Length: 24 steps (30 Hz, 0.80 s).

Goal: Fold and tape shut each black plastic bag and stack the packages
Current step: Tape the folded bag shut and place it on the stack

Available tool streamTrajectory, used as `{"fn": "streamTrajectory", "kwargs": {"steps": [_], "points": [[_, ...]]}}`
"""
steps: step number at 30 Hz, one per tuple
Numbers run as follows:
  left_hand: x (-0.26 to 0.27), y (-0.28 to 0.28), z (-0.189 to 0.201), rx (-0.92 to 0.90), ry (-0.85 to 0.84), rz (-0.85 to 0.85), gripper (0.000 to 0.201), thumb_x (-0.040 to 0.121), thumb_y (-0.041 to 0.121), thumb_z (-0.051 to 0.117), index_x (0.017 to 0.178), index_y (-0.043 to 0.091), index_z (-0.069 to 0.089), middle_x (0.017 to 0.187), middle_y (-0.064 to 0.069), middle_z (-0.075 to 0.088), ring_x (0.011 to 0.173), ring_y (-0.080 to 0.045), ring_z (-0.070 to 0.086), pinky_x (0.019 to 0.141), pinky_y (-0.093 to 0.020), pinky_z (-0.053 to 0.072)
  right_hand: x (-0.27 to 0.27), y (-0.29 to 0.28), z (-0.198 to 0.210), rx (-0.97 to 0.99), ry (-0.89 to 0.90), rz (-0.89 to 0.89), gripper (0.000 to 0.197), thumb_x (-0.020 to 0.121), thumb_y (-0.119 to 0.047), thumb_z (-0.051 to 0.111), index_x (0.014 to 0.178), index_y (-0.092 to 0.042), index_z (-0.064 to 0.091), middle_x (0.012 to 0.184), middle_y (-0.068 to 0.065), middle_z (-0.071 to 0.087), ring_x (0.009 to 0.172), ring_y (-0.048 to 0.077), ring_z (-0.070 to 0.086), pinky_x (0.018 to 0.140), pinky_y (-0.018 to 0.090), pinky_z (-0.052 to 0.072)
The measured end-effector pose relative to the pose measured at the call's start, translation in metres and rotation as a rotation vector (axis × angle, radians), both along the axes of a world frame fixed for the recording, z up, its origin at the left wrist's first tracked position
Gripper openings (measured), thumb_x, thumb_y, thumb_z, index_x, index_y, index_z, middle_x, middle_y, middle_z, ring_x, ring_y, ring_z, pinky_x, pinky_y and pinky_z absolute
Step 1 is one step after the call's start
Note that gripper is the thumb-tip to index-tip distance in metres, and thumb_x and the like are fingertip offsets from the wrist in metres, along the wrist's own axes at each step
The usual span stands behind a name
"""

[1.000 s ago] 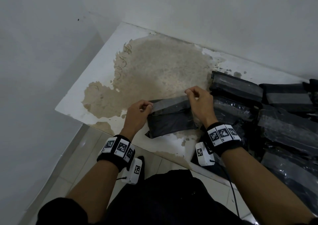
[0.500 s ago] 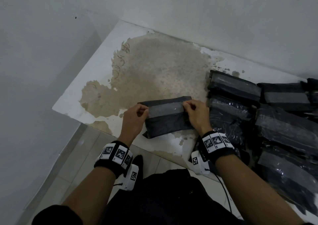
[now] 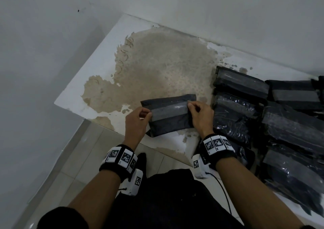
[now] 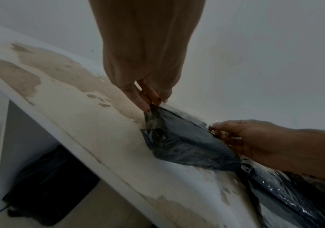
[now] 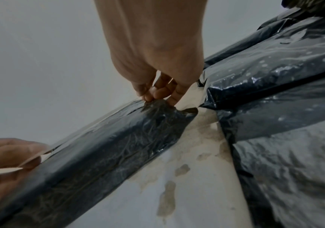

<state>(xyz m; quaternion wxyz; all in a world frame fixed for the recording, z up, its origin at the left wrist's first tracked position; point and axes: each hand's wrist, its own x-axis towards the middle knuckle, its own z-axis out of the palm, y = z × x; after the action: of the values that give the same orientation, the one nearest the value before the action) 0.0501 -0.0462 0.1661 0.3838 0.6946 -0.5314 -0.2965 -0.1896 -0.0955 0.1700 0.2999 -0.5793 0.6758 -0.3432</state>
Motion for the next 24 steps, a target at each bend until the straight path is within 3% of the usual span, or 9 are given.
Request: {"fn": "streamTrajectory", "kwargs": {"steps": [2,4,7,12,14,16,18,21,24], "points": [[-0.001,0.002,-0.003,0.0,-0.003,0.019,0.005,0.092,0.015,0.071,0.092,0.01,0.072,0.086,0.003,0.069,0.077,0.008,0.061,0.065,-0.005,0.045,0.0,0.0,-0.002,-0.012,0.015,0.001,0.018,0.098,-0.023,0.066,0.109,-0.014,0.077,0.104,0.003,0.074,0.095,0.013,0.065,0.086,0.017,0.046],[-0.002,0.001,-0.004,0.002,-0.014,0.032,0.006,0.093,0.016,0.07,0.093,0.011,0.072,0.086,0.002,0.07,0.076,0.006,0.061,0.066,-0.005,0.045,0.0,0.001,-0.004,-0.026,0.018,0.008,0.017,0.097,-0.02,0.067,0.109,-0.014,0.077,0.104,0.002,0.074,0.094,0.012,0.065,0.082,0.003,0.04],[-0.003,0.0,-0.004,0.008,-0.027,0.052,0.006,0.092,0.017,0.071,0.092,0.012,0.072,0.086,0.0,0.071,0.076,-0.004,0.063,0.068,-0.006,0.046,0.0,0.004,-0.006,-0.053,0.012,-0.001,0.016,0.096,-0.016,0.068,0.109,-0.012,0.077,0.102,0.003,0.073,0.091,0.01,0.063,0.08,-0.003,0.036],[-0.004,-0.004,0.0,0.072,-0.056,0.09,0.009,0.091,0.021,0.072,0.089,0.012,0.072,0.083,0.002,0.07,0.077,-0.01,0.063,0.065,-0.007,0.044,0.002,0.006,-0.008,-0.099,0.035,-0.016,0.015,0.096,-0.017,0.067,0.106,-0.011,0.077,0.101,0.004,0.073,0.089,0.011,0.063,0.079,0.001,0.036],[-0.004,-0.007,0.001,0.114,-0.046,0.109,0.009,0.09,0.022,0.073,0.088,0.014,0.071,0.082,0.002,0.069,0.077,-0.012,0.064,0.07,-0.018,0.049,0.003,0.006,-0.009,-0.123,0.051,-0.017,0.014,0.096,-0.017,0.067,0.104,-0.011,0.076,0.099,0.004,0.072,0.088,0.013,0.063,0.081,0.011,0.041],[-0.004,-0.009,0.002,0.147,-0.043,0.123,0.009,0.09,0.023,0.074,0.088,0.014,0.071,0.08,0.002,0.069,0.077,-0.014,0.065,0.074,-0.028,0.052,0.004,0.007,-0.011,-0.15,0.081,-0.016,0.012,0.095,-0.015,0.067,0.101,-0.01,0.075,0.096,0.005,0.071,0.086,0.013,0.061,0.08,0.014,0.039],[-0.006,-0.011,0.003,0.156,-0.068,0.127,0.01,0.089,0.023,0.074,0.087,0.014,0.071,0.078,0.003,0.068,0.076,-0.013,0.065,0.073,-0.029,0.053,0.005,0.009,-0.012,-0.164,0.12,-0.009,0.01,0.095,-0.014,0.066,0.1,-0.01,0.074,0.095,0.006,0.069,0.087,0.013,0.058,0.079,0.015,0.037],[-0.008,-0.01,0.006,0.145,-0.138,0.103,0.011,0.088,0.023,0.075,0.085,0.016,0.068,0.075,0.005,0.065,0.072,-0.012,0.061,0.069,-0.03,0.051,0.009,0.012,-0.012,-0.178,0.144,0.0,0.009,0.094,-0.013,0.067,0.103,-0.012,0.069,0.099,0.005,0.063,0.087,0.014,0.056,0.081,0.021,0.044],[-0.003,-0.01,0.003,0.137,-0.15,0.099,0.019,0.086,0.026,0.078,0.083,0.015,0.063,0.075,0.002,0.064,0.068,-0.014,0.059,0.064,-0.028,0.047,0.007,0.015,-0.01,-0.093,0.024,-0.086,0.02,0.093,-0.014,0.071,0.111,-0.013,0.063,0.116,0.006,0.049,0.081,0.008,0.053,0.079,0.01,0.046]]}}
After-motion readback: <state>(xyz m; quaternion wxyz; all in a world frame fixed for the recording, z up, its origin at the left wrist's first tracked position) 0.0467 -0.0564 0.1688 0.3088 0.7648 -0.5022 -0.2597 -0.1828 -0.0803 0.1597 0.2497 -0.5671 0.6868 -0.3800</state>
